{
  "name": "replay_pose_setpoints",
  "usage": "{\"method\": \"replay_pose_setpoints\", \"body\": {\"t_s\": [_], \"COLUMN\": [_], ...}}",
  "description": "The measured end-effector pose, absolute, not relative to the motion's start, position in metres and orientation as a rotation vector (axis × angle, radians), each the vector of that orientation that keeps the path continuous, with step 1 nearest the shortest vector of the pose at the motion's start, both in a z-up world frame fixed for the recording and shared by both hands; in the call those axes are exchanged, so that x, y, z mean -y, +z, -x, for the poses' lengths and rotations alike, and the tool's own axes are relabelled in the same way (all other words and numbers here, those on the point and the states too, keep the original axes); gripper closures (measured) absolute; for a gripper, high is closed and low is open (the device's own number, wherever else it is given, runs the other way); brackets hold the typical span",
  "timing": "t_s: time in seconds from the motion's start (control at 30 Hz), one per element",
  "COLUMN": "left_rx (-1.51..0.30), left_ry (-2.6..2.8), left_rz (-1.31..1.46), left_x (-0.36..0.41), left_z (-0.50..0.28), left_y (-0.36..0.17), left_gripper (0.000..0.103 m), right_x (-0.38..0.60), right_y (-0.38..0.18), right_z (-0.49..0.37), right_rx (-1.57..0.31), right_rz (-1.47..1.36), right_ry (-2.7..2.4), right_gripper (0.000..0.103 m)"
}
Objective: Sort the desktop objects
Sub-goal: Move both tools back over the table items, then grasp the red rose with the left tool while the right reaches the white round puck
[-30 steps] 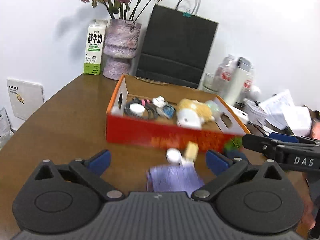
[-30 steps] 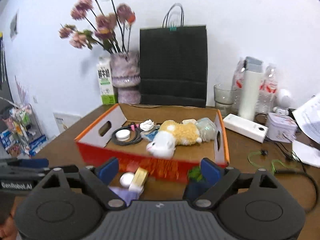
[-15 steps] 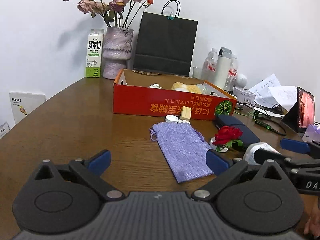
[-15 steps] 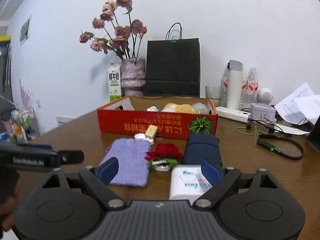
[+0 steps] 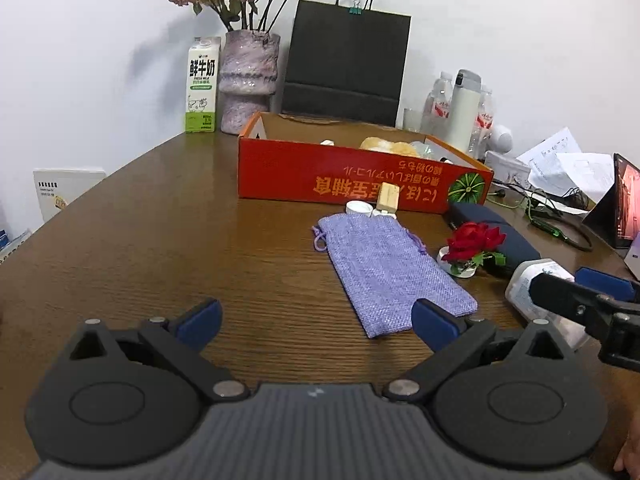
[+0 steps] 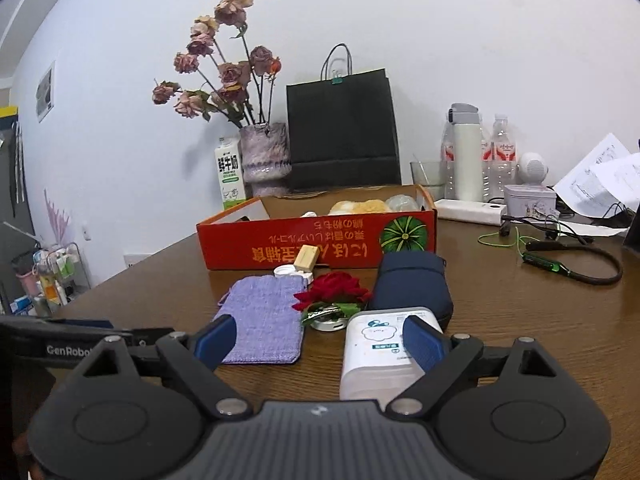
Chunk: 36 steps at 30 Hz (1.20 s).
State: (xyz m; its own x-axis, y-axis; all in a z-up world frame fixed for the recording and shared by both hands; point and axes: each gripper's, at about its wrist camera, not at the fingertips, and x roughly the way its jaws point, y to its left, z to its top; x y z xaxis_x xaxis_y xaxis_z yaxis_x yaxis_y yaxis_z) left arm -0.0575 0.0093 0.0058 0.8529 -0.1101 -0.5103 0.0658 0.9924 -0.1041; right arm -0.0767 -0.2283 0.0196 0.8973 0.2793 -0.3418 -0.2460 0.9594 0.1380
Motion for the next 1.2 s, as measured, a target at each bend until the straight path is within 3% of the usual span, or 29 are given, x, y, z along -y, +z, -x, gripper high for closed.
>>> {"method": "replay_pose_setpoints", "body": {"t_s": [0.4, 0.6, 0.87, 1.0, 1.1, 1.13, 1.2], "left_rx": [-0.548, -0.514, -0.525, -0.580, -0.646, -0.667, -0.650], "left_ry": [-0.112, -0.164, -0.366, -0.438, -0.465, -0.477, -0.489], "left_rz": [0.095, 0.072, 0.108, 0.119, 0.061, 0.048, 0.087], "left_x": [-0.011, 0.000, 0.045, 0.073, 0.095, 0.098, 0.093], "left_z": [0.059, 0.059, 0.007, -0.034, -0.054, -0.057, -0.054], "left_y": [0.006, 0.013, 0.031, 0.030, 0.021, 0.018, 0.018], "left_gripper": [0.000, 0.000, 0.002, 0.012, 0.041, 0.059, 0.068], "right_x": [0.248, 0.256, 0.257, 0.266, 0.267, 0.267, 0.264], "right_y": [0.027, 0.022, 0.027, 0.026, 0.025, 0.026, 0.028], "right_z": [0.079, 0.063, 0.049, 0.047, 0.045, 0.045, 0.045], "right_rx": [-0.397, -0.505, -0.498, -0.506, -0.510, -0.505, -0.494], "right_rz": [-0.148, -0.072, -0.043, -0.075, -0.080, -0.077, -0.062], "right_ry": [0.173, 0.117, 0.130, 0.122, 0.123, 0.127, 0.143], "right_gripper": [0.013, 0.013, 0.015, 0.015, 0.014, 0.014, 0.014]}}
